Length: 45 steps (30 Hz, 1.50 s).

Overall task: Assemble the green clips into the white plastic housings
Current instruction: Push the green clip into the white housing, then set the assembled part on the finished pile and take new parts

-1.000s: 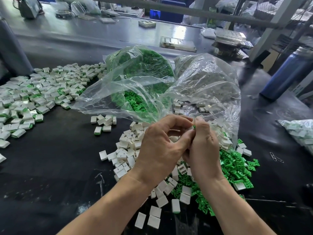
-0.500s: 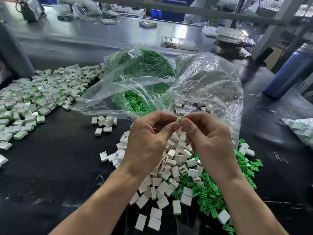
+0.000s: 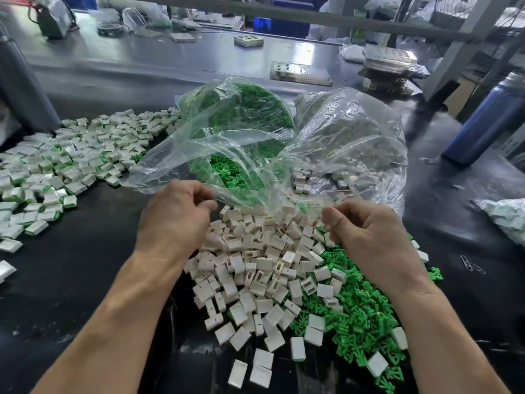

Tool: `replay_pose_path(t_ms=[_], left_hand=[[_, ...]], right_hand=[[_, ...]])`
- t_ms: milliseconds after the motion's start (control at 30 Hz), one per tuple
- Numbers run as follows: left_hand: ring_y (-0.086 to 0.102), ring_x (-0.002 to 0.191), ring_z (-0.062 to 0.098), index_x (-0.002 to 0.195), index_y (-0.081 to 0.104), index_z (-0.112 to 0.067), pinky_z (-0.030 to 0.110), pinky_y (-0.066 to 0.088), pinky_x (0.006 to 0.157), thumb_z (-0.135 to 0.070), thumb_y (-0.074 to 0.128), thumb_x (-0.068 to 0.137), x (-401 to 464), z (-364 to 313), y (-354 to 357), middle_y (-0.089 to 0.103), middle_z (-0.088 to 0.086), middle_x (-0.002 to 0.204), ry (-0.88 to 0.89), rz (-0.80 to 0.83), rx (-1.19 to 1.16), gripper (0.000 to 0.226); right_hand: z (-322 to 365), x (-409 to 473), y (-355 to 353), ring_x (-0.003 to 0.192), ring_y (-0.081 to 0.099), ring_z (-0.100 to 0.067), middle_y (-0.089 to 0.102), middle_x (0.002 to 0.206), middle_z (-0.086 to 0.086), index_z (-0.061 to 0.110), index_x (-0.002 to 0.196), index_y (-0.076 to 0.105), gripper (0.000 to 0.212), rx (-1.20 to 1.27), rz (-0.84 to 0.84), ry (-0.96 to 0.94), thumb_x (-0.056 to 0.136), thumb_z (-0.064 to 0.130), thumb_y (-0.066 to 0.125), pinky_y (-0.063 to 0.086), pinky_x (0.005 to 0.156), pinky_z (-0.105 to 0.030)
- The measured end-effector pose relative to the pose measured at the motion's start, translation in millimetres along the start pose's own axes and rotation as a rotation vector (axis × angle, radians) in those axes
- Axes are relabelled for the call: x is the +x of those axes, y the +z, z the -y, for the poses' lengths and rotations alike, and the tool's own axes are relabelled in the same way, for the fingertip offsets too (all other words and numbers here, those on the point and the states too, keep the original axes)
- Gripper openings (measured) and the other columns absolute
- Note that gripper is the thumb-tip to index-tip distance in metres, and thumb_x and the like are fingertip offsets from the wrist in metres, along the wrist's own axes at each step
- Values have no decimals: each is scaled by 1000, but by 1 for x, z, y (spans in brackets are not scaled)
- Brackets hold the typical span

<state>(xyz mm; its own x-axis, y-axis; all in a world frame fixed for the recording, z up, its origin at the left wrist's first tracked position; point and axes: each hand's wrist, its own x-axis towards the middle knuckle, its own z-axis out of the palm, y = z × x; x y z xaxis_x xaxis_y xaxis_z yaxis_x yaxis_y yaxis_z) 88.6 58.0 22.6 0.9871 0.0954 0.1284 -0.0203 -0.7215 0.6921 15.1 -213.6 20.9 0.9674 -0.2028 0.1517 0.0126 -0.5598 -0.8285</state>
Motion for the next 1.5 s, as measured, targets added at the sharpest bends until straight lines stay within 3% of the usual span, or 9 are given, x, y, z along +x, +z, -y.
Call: replay_pose_path(t_ms=[133,333,467,633,700,867,1167,1333,1500], left_hand=[[70,97,19,90,78,-35,41,56,96,-28,79,90,11,13,-6,78,-10,100,-72,-96,174,7],[66,103,29,95,74,-28,45,50,98,-26,76,92,23,28,-7,74,0,104,-129,-149,328,5],[64,100,32,96,72,-22,48,52,93,-31,79,90,18,19,0,65,2,101,-71,-194,347,13],[66,74,6,91,66,-30,26,56,64,-37,71,95,-6,0,13,66,-13,84,123,-7,-30,10],[64,74,-2,95,69,-30,15,54,63,-38,70,93,-13,-8,17,66,-16,87,197,115,-89,9],[61,78,-3,94,71,-36,9,48,62,-43,75,85,-17,-16,17,63,-21,97,243,325,-17,12],[51,83,-6,88,68,-39,11,36,72,-37,76,90,-16,-16,17,58,-23,96,255,259,65,9],[57,70,-13,92,69,-35,12,41,61,-35,73,92,-17,-16,17,61,-19,79,247,257,-137,4],[71,71,6,100,73,-24,16,54,62,-30,74,92,-18,-22,19,76,-10,86,150,300,-478,10]], right_hand=[[-5,4,-15,41,48,-1,70,63,4,31,79,74,31,-121,42,100,93,58,66,37,40,-17],[-5,4,-37,49,51,-11,72,65,-3,24,76,76,32,-216,108,284,94,51,71,46,54,-33],[-4,3,-39,59,62,-11,73,67,9,29,81,79,17,-242,140,317,91,43,78,48,58,-27],[-3,2,-39,65,63,-3,70,69,22,36,78,77,11,-266,191,332,83,42,86,42,56,-18],[-2,0,-38,62,62,0,69,68,18,37,79,77,14,-259,234,341,77,47,88,41,53,-14],[-4,0,-32,68,60,-6,67,75,10,32,79,77,18,-324,271,298,76,45,89,40,57,-20],[-9,3,-27,55,59,3,67,65,24,32,76,74,15,-402,268,238,88,38,82,39,50,-13],[-5,0,-25,69,65,-4,71,74,12,36,76,76,14,-383,280,247,82,40,87,44,57,-18],[-6,1,-25,59,60,1,69,68,16,34,74,74,17,-431,269,215,88,36,83,40,47,-11]])
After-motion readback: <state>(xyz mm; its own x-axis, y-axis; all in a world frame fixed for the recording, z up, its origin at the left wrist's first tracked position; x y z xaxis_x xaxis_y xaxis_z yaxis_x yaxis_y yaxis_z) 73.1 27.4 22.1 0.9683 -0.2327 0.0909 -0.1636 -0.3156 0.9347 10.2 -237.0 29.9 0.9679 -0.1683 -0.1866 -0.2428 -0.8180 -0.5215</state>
